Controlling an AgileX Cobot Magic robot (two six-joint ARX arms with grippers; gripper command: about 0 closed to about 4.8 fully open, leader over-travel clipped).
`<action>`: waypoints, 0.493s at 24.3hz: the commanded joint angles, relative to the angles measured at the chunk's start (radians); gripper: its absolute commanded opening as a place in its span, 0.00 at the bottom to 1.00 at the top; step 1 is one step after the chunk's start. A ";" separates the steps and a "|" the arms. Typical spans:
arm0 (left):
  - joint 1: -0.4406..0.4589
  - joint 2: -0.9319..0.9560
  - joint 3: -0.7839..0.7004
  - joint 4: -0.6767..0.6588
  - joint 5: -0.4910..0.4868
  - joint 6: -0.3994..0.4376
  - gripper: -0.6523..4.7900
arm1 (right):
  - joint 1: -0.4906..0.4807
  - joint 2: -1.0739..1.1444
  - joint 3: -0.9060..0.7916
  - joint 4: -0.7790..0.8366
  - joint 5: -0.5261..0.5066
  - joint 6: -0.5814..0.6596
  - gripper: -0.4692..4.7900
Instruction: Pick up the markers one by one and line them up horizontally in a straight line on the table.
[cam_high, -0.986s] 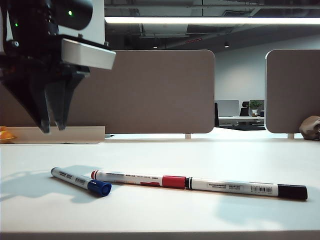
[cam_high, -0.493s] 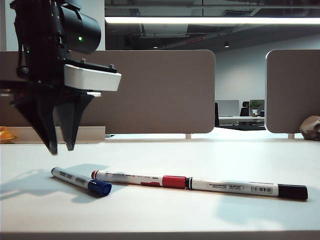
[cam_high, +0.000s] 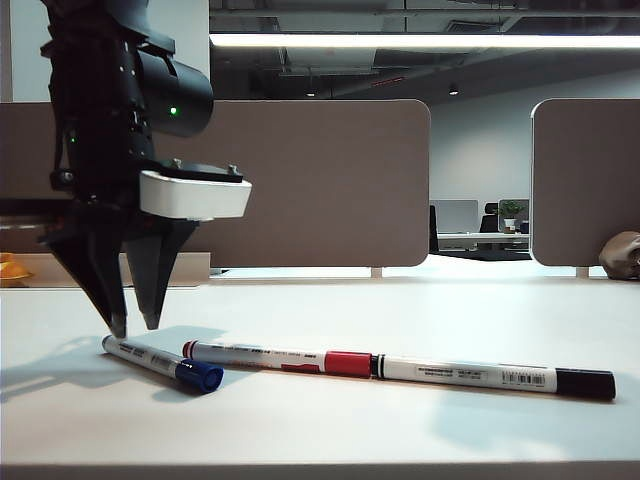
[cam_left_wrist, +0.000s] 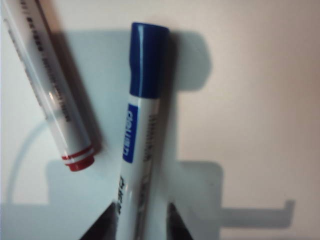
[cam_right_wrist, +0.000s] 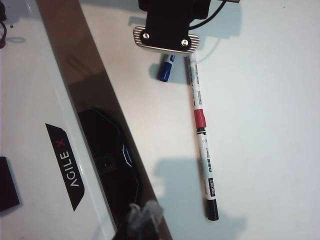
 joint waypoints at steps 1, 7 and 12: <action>0.000 0.014 0.003 0.013 0.021 0.007 0.36 | 0.001 -0.006 0.004 0.006 -0.002 -0.001 0.08; 0.000 0.035 0.003 0.025 0.024 0.006 0.36 | 0.001 -0.006 0.004 0.006 -0.001 -0.002 0.08; 0.000 0.047 0.003 0.036 0.024 0.006 0.36 | 0.001 -0.006 0.004 0.006 -0.001 -0.002 0.08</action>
